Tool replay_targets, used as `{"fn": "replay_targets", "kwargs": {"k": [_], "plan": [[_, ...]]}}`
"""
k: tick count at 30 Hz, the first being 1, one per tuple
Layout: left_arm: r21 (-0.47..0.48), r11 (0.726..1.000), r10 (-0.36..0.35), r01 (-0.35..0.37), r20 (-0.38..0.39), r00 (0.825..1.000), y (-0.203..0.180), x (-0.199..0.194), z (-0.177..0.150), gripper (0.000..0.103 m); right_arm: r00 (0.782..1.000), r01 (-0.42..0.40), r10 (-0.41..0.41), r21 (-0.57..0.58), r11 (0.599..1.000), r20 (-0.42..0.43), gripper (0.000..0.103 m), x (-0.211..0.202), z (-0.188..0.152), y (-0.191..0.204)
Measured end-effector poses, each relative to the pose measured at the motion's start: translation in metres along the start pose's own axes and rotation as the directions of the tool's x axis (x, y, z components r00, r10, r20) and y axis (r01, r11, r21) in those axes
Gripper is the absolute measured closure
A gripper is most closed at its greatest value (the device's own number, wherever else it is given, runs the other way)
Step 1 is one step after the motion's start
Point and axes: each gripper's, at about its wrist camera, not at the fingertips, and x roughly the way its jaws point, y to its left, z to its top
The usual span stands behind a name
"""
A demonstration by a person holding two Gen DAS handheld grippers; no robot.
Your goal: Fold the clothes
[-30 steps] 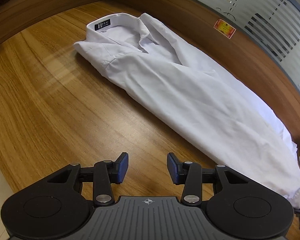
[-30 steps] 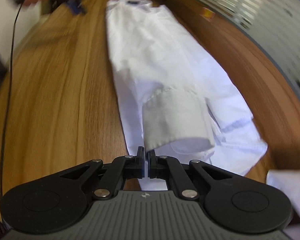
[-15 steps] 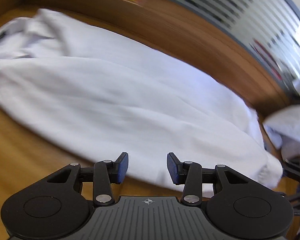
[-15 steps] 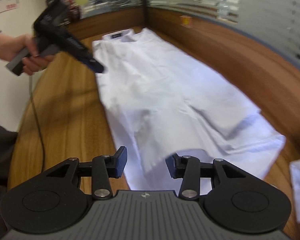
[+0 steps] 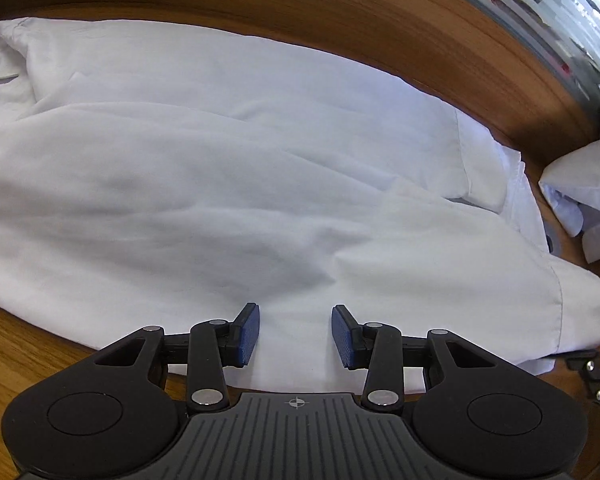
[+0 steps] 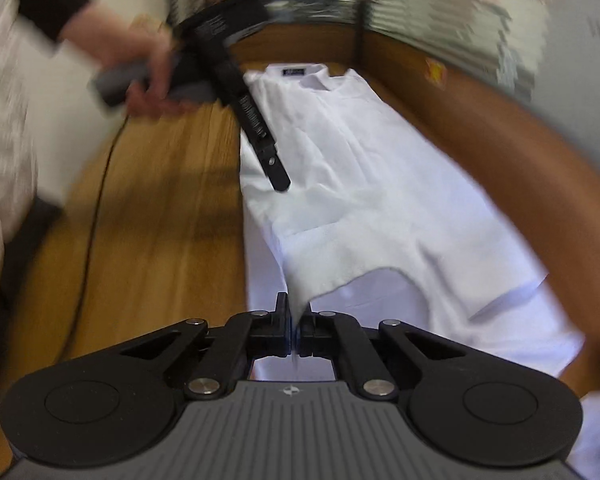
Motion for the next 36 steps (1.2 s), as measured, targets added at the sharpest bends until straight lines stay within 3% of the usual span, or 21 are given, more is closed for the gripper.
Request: {"fn": "replay_targets", "kwargs": {"k": [1,6,12,13,16,21,23,25,28,32,36], "plan": [[0.002,1.0,-0.002,0.002,-0.002,1.0,0.0,0.001,0.001,0.059,0.999,0.028,-0.029,-0.062,0.998,-0.022,0.101,-0.002,0.0,0.007],[0.011,1.0,-0.009,0.009,-0.015,1.0,0.001,0.003,0.006,0.049,0.993,0.116,-0.115,0.044,0.992,-0.026,0.099,-0.022,0.006,0.019],[-0.046,0.998,-0.05,0.05,0.006,0.999,0.009,0.003,0.006,0.05,0.976,0.218,-0.214,0.177,0.96,-0.042,0.087,-0.047,0.014,0.034],[-0.058,0.997,-0.059,0.059,0.01,0.998,0.011,0.002,0.007,0.05,0.972,0.235,-0.23,0.199,0.951,-0.046,0.084,-0.051,0.016,0.036],[-0.073,0.994,-0.082,0.084,0.026,0.996,0.015,-0.001,0.007,0.05,0.959,0.283,-0.277,0.263,0.922,-0.06,0.062,-0.063,0.02,0.044],[-0.06,0.993,-0.093,0.097,0.066,0.993,0.02,-0.018,0.006,0.05,0.916,0.376,-0.4,0.34,0.862,0.0,0.063,-0.053,0.049,0.034],[-0.052,0.994,-0.095,0.1,0.083,0.992,0.022,-0.026,0.006,0.05,0.901,0.419,-0.432,0.356,0.835,-0.047,0.065,-0.028,0.053,0.027],[-0.044,0.995,-0.088,0.093,0.107,0.99,0.028,-0.037,0.005,0.05,0.89,0.45,-0.441,0.372,0.812,-0.115,0.074,-0.004,0.049,0.022],[-0.051,0.997,-0.057,0.066,0.157,0.986,0.049,-0.059,0.001,0.05,0.879,0.476,-0.439,0.393,0.787,-0.186,0.075,0.022,0.037,0.02],[-0.162,0.987,0.035,-0.001,0.203,0.978,0.103,-0.083,-0.007,0.05,0.866,0.5,-0.439,0.409,0.763,-0.24,0.076,0.043,0.026,0.023],[-0.279,0.958,0.129,-0.061,0.233,0.964,0.16,-0.105,-0.014,0.05,0.844,0.536,-0.452,0.428,0.728,-0.288,0.075,0.062,0.021,0.026]]}}
